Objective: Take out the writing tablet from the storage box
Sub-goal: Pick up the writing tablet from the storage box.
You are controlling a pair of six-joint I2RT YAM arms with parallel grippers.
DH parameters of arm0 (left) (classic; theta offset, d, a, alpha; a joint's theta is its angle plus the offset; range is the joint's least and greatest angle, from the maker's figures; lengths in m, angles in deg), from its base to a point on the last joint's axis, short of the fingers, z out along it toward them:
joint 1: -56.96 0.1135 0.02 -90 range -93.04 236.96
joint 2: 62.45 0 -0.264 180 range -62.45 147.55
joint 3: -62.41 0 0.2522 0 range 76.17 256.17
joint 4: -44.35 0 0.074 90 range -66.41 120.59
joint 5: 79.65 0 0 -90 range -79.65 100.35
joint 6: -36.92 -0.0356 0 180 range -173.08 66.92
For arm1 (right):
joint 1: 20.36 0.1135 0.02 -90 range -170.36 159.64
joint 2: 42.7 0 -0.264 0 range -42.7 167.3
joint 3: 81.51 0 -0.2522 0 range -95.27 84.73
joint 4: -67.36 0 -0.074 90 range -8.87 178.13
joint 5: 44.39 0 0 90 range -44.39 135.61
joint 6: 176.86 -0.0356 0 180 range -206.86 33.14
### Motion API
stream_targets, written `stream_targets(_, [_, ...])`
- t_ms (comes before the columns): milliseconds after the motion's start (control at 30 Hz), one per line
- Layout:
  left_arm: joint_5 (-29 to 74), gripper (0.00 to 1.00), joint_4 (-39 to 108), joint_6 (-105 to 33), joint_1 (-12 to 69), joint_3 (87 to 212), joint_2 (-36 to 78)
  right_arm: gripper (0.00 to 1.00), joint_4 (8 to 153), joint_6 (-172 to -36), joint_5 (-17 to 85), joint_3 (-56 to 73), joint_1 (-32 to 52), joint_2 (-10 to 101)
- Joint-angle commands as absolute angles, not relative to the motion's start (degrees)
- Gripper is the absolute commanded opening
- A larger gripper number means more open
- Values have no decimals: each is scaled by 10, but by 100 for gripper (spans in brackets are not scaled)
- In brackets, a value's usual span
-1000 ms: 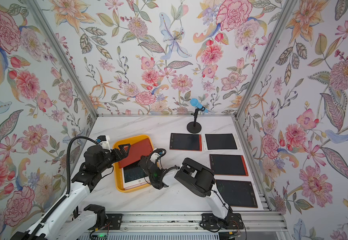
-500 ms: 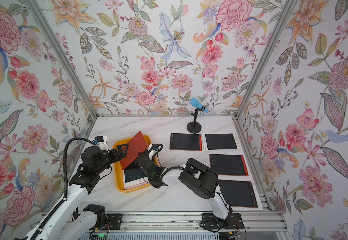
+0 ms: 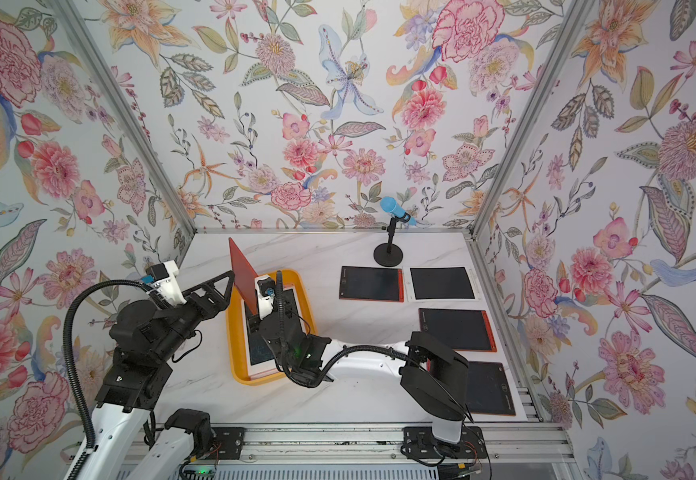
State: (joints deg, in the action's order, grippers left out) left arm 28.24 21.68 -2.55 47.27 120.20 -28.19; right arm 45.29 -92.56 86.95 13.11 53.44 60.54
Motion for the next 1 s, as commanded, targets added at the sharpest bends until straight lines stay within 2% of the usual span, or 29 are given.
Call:
stream_targets(0, [333,99,225,26,479,1216,-302,2,397,-666,961,115,550,589])
stream_targets(267, [417,99,296,122,478,1167,-334,2,156,-316,1042,187,565,589])
stream_targets(500, [439,99,298,118,479,1157,-298,2,-101,-5,1043,225,586,655])
stream_targets(800, [451,95,306,93,478,1160,-239,2,-101,28,1028,228,599,685])
stream_targets(967, [426,85,260,39,479,1189,-203,3,-100,36,1024,228,601,680])
